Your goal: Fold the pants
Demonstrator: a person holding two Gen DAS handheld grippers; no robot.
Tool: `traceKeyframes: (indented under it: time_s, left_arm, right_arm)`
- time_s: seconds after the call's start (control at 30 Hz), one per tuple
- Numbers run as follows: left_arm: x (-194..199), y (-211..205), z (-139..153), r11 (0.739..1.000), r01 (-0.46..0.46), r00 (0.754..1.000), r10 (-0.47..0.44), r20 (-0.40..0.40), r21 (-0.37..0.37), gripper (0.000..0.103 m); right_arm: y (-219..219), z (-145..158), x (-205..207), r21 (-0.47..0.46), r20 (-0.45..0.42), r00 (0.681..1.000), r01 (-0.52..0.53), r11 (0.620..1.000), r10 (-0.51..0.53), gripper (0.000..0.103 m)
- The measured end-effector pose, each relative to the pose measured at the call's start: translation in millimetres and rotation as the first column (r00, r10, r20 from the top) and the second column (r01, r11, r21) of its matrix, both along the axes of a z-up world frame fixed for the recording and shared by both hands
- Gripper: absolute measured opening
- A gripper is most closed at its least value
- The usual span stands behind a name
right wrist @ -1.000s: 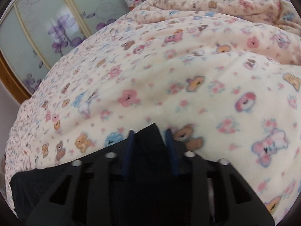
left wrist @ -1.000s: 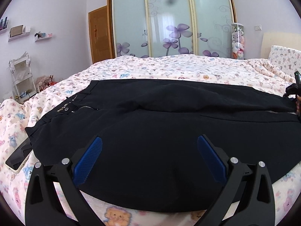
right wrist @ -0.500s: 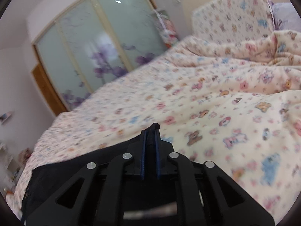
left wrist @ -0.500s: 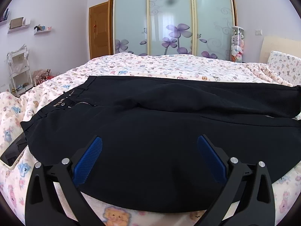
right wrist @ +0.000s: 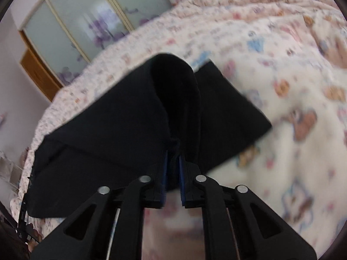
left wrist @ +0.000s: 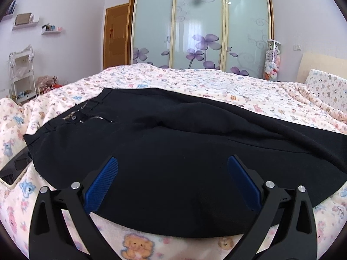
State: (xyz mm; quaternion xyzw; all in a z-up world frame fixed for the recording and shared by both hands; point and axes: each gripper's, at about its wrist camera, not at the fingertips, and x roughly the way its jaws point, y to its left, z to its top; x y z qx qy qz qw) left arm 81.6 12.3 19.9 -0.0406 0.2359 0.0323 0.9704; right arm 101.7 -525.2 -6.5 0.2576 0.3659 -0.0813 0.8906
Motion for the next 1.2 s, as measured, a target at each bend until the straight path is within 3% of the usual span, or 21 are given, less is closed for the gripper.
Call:
traceKeyframes:
  time_s: [0.03,0.1,0.13,0.17,0.2,0.3,0.43,0.57,0.7,0.73,0.77,0.83,0.87,0.93,0.97,1.03,1.07,1.1,1.2]
  left_arm:
    - [0,1,-1,1.0,0.006,1.0,-0.006,-0.009,-0.01,0.101]
    - [-1,4,-1,0.999,0.015,1.0,-0.016,-0.015,-0.029,0.101]
    - [-2,6,-1,0.999,0.019,1.0,-0.02,-0.013,-0.035,0.101]
    - [-4,6,-1,0.999,0.021,1.0,-0.021,-0.008,-0.039,0.101]
    - [-6,7,0,0.999,0.024,1.0,-0.024,-0.001,-0.044,0.101]
    - [-8,4,1,0.998,0.039,0.999,-0.039,0.007,-0.049,0.101]
    - [-9,-2,-1,0.999,0.041,0.999,-0.041,-0.015,-0.021,0.101]
    - [-14,-2,1,0.999,0.048,0.999,-0.047,0.002,-0.019,0.101]
    - [-19,4,2,0.995,0.08,0.996,-0.078,0.035,-0.063,0.101]
    - [-20,5,2,0.993,0.09,0.995,-0.087,0.038,-0.075,0.101]
    - [-20,7,2,0.992,0.094,0.995,-0.091,0.038,-0.088,0.101]
    - [-18,9,2,0.988,0.105,0.994,-0.102,0.029,-0.111,0.101]
    - [-17,11,1,0.985,0.114,0.993,-0.113,0.018,-0.128,0.101]
    - [-13,14,-3,0.974,0.144,0.989,-0.149,-0.018,-0.175,0.101]
    - [-10,15,-5,0.969,0.154,0.986,-0.164,-0.033,-0.193,0.101]
    - [-6,18,-8,0.961,0.165,0.982,-0.181,-0.051,-0.222,0.101]
    - [-5,20,-9,0.955,0.171,0.981,-0.188,-0.047,-0.242,0.101]
    - [-5,22,-9,0.951,0.175,0.981,-0.192,-0.042,-0.257,0.101]
    - [-7,31,-9,0.932,0.18,0.981,-0.193,-0.009,-0.314,0.101]
  right_arm:
    - [1,4,-4,0.001,-0.009,1.0,0.019,1.0,-0.019,0.024]
    - [-1,14,-14,0.037,-0.005,0.999,0.051,0.998,-0.051,0.03]
    - [-4,18,-17,0.06,-0.003,0.998,0.066,0.996,-0.066,0.041]
    - [-8,23,-25,0.13,0.018,0.995,0.093,0.987,-0.096,0.054]
    - [-11,26,-30,0.202,0.043,0.993,0.101,0.974,-0.112,0.056]
    - [-9,21,-31,0.457,0.092,0.988,0.067,0.887,-0.122,0.056]
    - [6,-6,-8,0.628,0.021,0.991,0.092,0.772,-0.134,0.049]
    - [13,-22,15,0.631,-0.031,0.98,0.173,0.756,-0.198,0.049]
    - [5,-31,31,0.627,-0.064,0.955,0.265,0.733,-0.29,0.048]
    - [4,-31,35,0.61,-0.065,0.949,0.283,0.74,-0.309,0.038]
    - [5,-30,37,0.583,-0.07,0.945,0.298,0.756,-0.319,0.018]
    - [6,-25,47,0.5,-0.076,0.946,0.309,0.809,-0.314,0.005]
    - [5,-16,50,0.489,-0.035,0.949,0.29,0.823,-0.313,0.004]
    - [7,24,47,0.444,0.191,0.941,0.173,0.879,-0.281,0.004]
    - [9,45,40,0.391,0.312,0.918,0.11,0.914,-0.244,0.004]
    - [10,55,27,0.3,0.397,0.891,0.101,0.948,-0.22,0.004]
    - [8,49,23,0.279,0.393,0.893,0.114,0.954,-0.222,0.004]
    - [2,28,20,0.28,0.321,0.916,0.151,0.948,-0.241,0.004]
    - [-11,-44,16,0.428,0.145,0.945,0.208,0.879,-0.294,0.004]
